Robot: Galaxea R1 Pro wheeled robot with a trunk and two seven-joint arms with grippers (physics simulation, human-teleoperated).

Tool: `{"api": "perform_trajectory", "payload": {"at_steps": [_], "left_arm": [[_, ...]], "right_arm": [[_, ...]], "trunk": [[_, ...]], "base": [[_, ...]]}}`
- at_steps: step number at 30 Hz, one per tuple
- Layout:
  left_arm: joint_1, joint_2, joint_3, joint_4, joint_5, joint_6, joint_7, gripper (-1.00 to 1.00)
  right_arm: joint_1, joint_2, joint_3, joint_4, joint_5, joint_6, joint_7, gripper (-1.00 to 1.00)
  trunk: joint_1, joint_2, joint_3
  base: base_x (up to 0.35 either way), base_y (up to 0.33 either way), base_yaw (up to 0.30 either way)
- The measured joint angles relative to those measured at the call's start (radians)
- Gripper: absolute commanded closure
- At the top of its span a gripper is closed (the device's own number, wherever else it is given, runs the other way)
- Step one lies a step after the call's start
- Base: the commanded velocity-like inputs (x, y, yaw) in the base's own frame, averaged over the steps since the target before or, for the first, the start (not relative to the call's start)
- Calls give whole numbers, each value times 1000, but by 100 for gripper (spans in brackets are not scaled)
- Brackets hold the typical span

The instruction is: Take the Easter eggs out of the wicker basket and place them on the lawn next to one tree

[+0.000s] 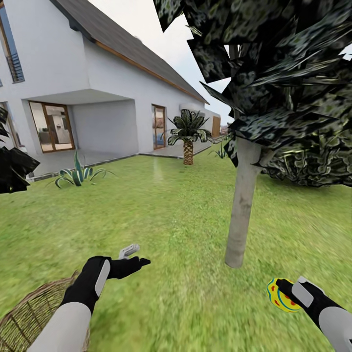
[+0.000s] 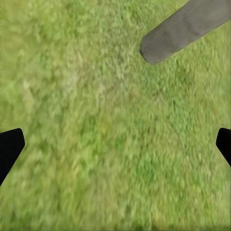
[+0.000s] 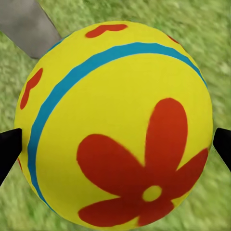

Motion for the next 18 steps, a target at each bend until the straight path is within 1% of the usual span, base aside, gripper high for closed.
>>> {"api": "perform_trajectory", "payload": {"at_steps": [8,18], "left_arm": [[0,2,-1,0,0,-3,-2,-100],[0,4,-1,0,0,-4,-6,-100]], "right_arm": [[0,1,0,0,0,0,0,100],[0,0,0,0,0,0,0,100]], "trunk": [[31,-56,-25],[31,-56,-17]], "base": [[0,0,-9],[0,-14,-209]]}}
